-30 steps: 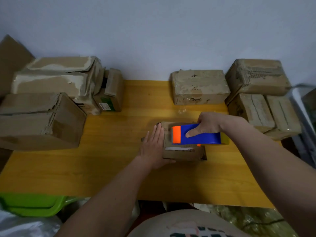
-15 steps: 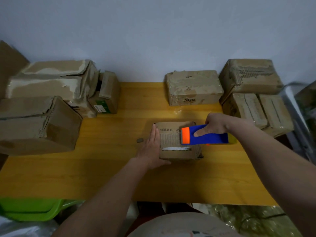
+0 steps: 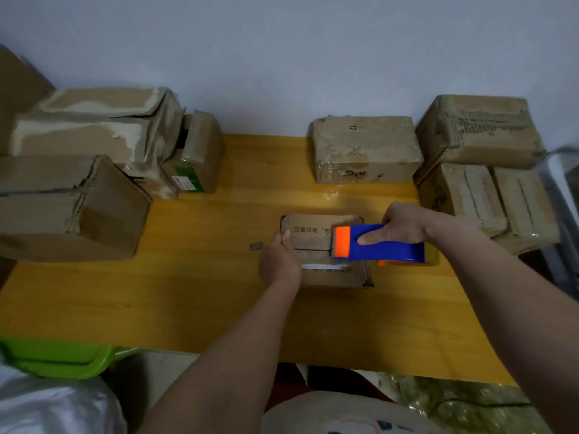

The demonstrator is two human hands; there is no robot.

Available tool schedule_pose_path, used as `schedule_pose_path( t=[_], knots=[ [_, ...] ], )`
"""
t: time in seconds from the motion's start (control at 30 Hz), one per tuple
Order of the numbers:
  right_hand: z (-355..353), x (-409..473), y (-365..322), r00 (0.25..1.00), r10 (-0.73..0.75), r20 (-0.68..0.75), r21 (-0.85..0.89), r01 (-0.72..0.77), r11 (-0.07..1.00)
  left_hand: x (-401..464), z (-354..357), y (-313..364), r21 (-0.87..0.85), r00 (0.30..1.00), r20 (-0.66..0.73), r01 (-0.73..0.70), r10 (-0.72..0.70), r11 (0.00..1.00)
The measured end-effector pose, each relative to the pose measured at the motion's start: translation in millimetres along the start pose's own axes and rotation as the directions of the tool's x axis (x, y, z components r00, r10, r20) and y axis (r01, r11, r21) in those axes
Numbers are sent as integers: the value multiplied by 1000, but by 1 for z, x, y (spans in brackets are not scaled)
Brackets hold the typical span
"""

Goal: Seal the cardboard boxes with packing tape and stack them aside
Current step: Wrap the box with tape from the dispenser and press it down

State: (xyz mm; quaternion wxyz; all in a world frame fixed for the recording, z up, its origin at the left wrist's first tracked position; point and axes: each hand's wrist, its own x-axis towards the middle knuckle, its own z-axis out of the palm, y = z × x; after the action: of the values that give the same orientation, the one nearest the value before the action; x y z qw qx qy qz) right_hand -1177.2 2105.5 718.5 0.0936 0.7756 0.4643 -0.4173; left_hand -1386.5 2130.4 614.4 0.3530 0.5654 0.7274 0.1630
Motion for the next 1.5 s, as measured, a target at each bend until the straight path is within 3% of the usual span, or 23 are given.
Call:
schedule_pose_path(
  t=[0.27, 0.4, 0.53, 0.83, 0.87, 0.93, 1.0, 1.07, 1.13, 1.5],
  knots=[
    [-2, -2, 20, 996, -89, 7, 142, 87, 986, 5, 5, -4, 34, 998, -35, 61, -60, 998],
    [-20, -7, 43, 997, -80, -17, 78, 81, 994, 10, 7, -6, 26, 992, -63, 108, -106, 994],
    [-26, -10, 75, 999, -40, -18, 71, 41, 997, 5, 7, 1, -27, 995, -52, 84, -85, 996],
    [-12, 11, 95, 996, -84, 4, 190, 82, 978, 7, 14, -1, 41, 995, -95, 38, -34, 998],
    [-11, 13, 95, 996, -89, 5, 195, 87, 977, 3, 13, 1, 75, 995, -100, 34, -27, 997],
    [-9, 16, 96, 996, -93, 9, 206, 89, 974, -3, 14, 5, 318, 983, -147, -59, 110, 946],
    [-7, 18, 97, 995, -98, 13, 220, 92, 971, -14, 19, 14, 562, 936, -33, -272, 350, 781],
    [-6, 20, 98, 994, -104, 16, 232, 98, 968, -24, 31, 27, 589, 843, 187, -507, 505, 629],
    [-5, 21, 101, 994, -109, 21, 247, 100, 964, -30, 44, 38, 537, 785, 346, -614, 513, 578],
    [5, 30, 120, 987, -136, 83, 323, 102, 941, -28, 58, 49, 576, 818, 387, -575, 426, 581]
  ],
)
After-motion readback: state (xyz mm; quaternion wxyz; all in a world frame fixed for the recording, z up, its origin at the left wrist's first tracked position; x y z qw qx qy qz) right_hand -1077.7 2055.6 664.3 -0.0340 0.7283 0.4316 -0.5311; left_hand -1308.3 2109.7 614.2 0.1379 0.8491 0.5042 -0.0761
